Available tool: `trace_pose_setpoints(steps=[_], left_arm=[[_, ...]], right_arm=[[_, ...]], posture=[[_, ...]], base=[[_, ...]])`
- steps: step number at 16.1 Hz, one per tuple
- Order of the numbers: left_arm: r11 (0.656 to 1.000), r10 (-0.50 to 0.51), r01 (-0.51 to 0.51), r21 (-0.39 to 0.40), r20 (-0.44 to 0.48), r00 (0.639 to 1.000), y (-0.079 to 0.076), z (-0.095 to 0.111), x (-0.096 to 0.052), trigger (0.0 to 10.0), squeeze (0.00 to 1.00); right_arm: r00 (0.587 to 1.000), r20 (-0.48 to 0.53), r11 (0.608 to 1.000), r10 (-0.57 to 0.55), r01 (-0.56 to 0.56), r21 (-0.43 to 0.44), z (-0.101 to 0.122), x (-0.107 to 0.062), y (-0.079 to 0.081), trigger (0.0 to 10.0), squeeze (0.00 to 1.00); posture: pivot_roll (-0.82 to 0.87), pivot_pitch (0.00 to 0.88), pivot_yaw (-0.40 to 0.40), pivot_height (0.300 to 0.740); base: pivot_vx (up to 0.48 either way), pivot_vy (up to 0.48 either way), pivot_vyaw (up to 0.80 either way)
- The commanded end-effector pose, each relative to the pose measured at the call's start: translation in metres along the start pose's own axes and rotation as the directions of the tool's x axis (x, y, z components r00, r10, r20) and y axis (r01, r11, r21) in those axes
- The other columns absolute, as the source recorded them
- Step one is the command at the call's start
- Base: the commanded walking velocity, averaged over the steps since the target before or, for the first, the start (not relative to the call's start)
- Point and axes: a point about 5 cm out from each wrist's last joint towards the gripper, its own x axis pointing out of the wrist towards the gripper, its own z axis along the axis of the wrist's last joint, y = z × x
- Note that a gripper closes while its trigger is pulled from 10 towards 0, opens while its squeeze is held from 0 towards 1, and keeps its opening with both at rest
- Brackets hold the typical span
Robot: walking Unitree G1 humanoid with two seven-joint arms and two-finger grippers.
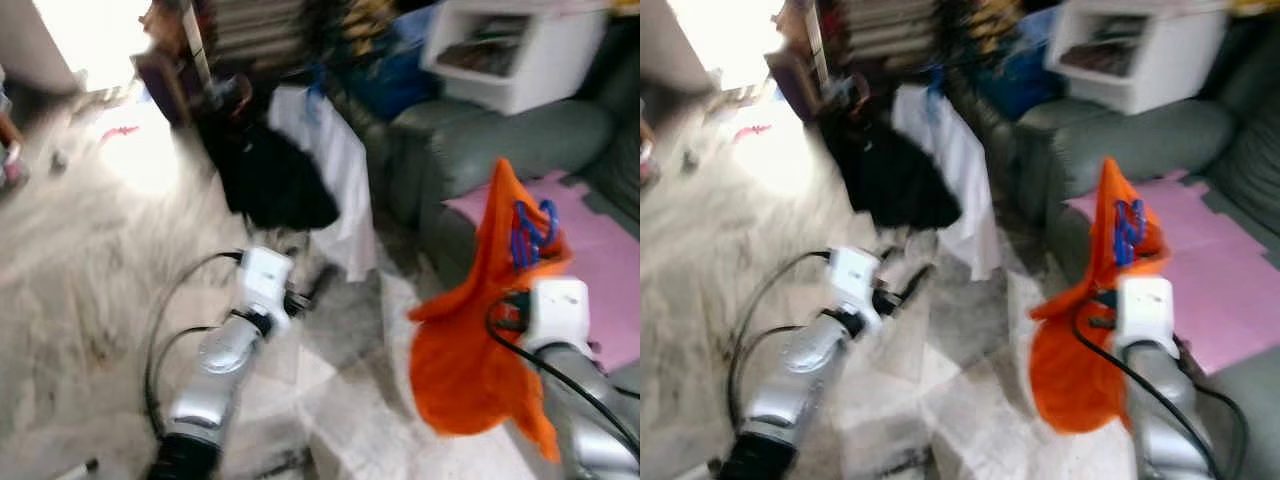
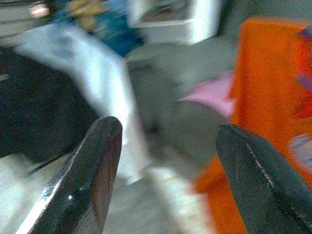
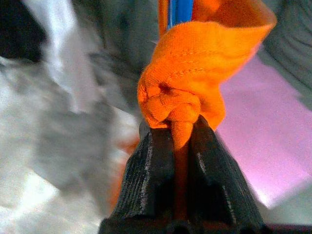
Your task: Hang hanger
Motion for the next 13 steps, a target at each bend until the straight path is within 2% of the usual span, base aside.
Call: trace_pose_setpoints(steps=[1,4,8,11,13], left_arm=[[1.000,0.024,-0.024,0.017,0.028,0.999,0.000,0.008,0.005,10.0,0.00],[0.983,0.178,-0.180,0.032,0.050,0.983,0.021,0.013,0.004,10.0,0.00],[0.974,0.220,-0.221,0.041,0.037,0.975,0.027,0.010,0.003,10.0,0.00],[0.972,0.230,-0.231,0.033,0.032,0.973,0.026,0.008,0.003,10.0,0.00],[0.971,0.239,-0.239,-0.013,0.032,0.970,0.024,0.007,0.004,10.0,0.00]], right_arm=[[1.000,0.027,1.000,-0.009,0.009,0.001,0.004,0.000,-0.004,10.0,0.00],[1.000,0.032,1.000,-0.002,0.002,0.014,0.004,0.001,-0.003,10.0,0.00],[1.000,0.029,1.000,0.002,-0.003,0.020,0.003,0.003,0.000,10.0,0.00],[1.000,0.025,1.000,-0.018,0.018,0.019,0.003,0.005,-0.003,10.0,0.00],[0.999,0.027,1.000,-0.021,0.021,0.016,0.004,0.006,-0.003,10.0,0.00]], posture=[[-0.14,0.043,0.080,0.740],[-0.14,0.040,0.082,0.740],[-0.13,0.037,0.081,0.740],[-0.13,0.036,0.081,0.740],[-0.13,0.036,0.079,0.740]], base=[[0.386,0.000,0.67],[0.389,0.000,0.64],[0.385,0.000,0.59],[0.436,0.000,0.00],[0.429,-0.124,0.00]])
